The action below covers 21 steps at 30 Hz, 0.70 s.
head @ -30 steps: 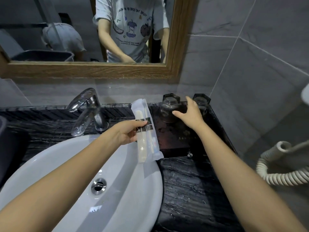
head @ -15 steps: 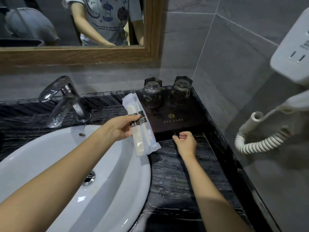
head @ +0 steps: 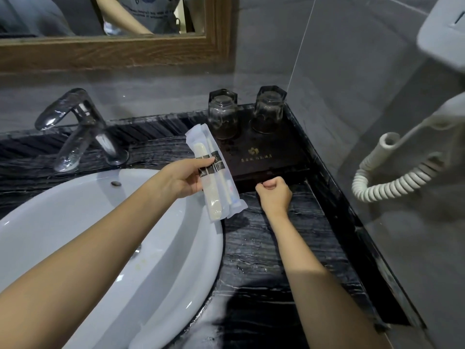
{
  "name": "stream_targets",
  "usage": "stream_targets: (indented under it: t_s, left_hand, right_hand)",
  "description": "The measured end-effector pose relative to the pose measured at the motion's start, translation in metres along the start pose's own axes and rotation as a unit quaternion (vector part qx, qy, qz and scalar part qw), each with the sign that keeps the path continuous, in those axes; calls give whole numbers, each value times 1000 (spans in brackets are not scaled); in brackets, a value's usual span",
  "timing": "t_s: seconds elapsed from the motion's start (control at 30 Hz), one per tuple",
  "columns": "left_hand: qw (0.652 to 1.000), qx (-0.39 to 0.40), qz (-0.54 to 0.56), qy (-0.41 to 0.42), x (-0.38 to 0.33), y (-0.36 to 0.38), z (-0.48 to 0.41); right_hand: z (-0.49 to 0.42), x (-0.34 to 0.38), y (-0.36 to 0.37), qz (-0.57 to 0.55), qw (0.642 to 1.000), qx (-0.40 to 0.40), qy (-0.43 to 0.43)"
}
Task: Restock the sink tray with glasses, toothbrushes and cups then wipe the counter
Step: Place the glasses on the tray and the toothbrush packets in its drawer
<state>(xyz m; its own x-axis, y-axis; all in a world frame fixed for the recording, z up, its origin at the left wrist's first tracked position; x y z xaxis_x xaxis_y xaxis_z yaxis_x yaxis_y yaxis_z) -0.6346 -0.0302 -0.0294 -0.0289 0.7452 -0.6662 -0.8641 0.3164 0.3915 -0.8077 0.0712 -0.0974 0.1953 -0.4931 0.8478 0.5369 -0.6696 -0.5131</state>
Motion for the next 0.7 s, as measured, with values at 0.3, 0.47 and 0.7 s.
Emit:
stream_targets:
  t_s: [0.3,0.47,0.7]
  left_hand:
    - [1000,15,-14,-17,8,13,-1]
    - [999,20,-35,-21,12,21,-1]
    - [998,29,-36,-30,23,31,-3]
  right_hand:
    - [21,-25,-24,-8,1000,5,-3]
    - [33,-33,-36,-4,1000,3,-4]
    - [52,-46,-55,19,1000,20,0]
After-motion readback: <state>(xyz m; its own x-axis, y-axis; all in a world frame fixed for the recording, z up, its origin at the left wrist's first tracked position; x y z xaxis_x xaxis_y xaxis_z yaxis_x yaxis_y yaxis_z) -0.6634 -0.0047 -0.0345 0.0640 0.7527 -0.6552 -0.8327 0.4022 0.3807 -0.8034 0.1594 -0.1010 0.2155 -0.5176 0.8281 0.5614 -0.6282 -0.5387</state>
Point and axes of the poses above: each hand's wrist, its own z-axis away from the middle knuckle, its own y-axis out of the palm, x = y × z, the point moved 3 cm from there along -z, towards the middle knuckle, and after that the axes turned 2 degrees about z, right-handed, at the moved point
